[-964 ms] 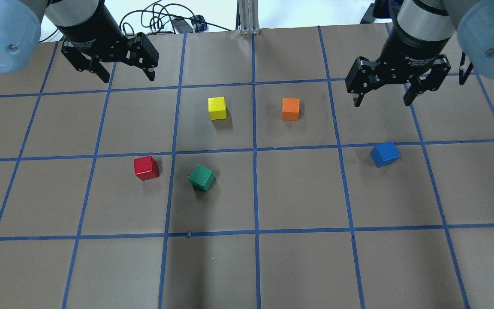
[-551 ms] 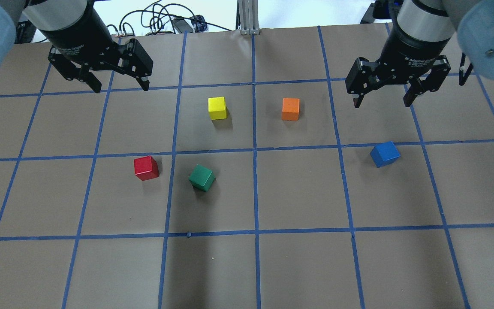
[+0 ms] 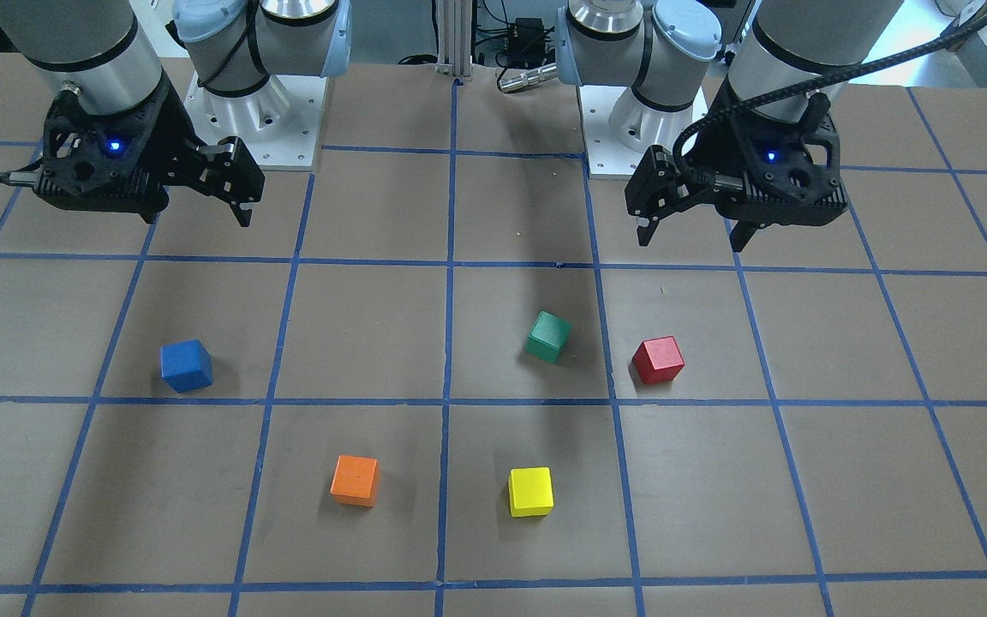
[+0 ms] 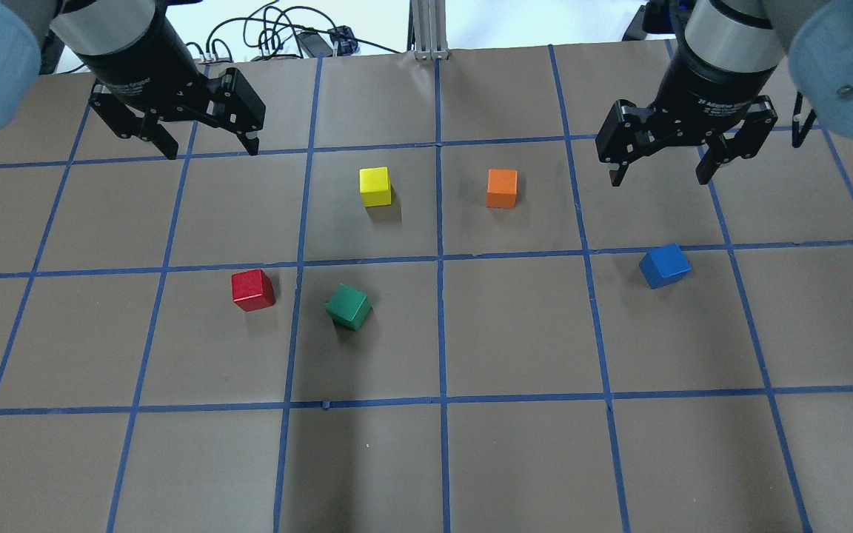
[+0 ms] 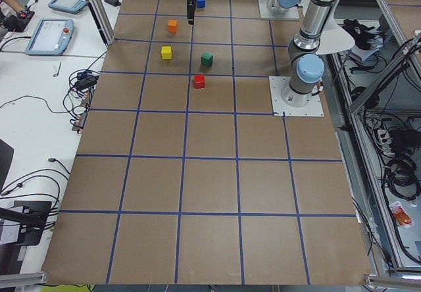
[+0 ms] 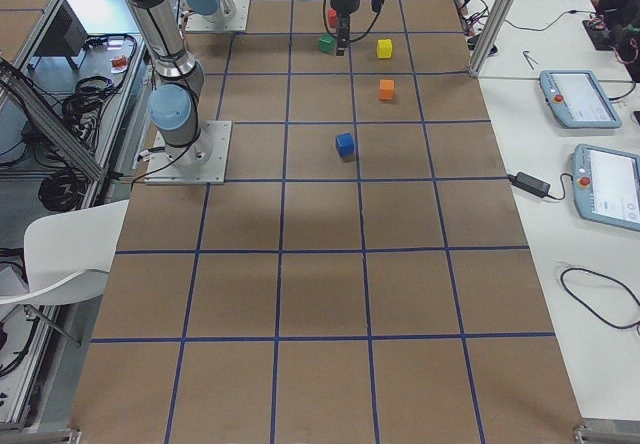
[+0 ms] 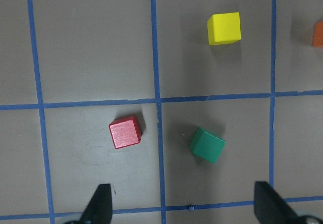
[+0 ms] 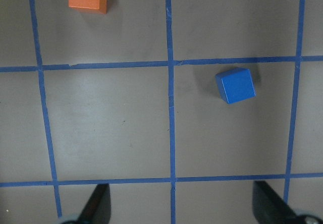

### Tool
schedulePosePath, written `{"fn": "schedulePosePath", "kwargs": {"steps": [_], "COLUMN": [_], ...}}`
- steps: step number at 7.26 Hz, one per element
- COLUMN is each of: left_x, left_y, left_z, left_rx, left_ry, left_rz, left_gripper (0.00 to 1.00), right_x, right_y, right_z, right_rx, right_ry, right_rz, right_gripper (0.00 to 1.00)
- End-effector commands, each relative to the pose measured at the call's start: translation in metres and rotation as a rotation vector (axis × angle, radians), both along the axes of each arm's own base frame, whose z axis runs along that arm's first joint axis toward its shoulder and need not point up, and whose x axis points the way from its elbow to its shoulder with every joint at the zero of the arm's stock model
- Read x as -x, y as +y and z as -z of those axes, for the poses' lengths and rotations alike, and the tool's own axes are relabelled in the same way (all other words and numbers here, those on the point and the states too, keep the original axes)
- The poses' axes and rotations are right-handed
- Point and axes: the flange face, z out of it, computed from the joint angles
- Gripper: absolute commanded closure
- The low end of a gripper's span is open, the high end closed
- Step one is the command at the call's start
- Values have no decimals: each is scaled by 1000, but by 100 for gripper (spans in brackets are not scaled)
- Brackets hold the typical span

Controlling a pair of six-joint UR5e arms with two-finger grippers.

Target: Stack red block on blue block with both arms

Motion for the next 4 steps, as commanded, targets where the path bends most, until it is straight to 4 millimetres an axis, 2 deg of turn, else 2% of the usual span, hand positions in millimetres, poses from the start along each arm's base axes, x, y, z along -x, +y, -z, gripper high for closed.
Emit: {"fn": "schedulePosePath", "kwargs": {"steps": [1,2,4], "left_x": [0,-1,-4], "left_y": [1,5,14], "left_z": [-2,-11,1], "left_rx": [1,14,-34], "left_ry": [-2,-27,-35], "left_rz": [-5,-4,-2], "left_gripper": [0,0,0], "right_x": [0,0,0], "right_y": [0,-1,-1], "right_z": [0,0,0], "right_rx": [0,2,2], "right_ry": [0,0,-1], "right_rz": [-3,-3,-3], "right_gripper": [0,0,0]}}
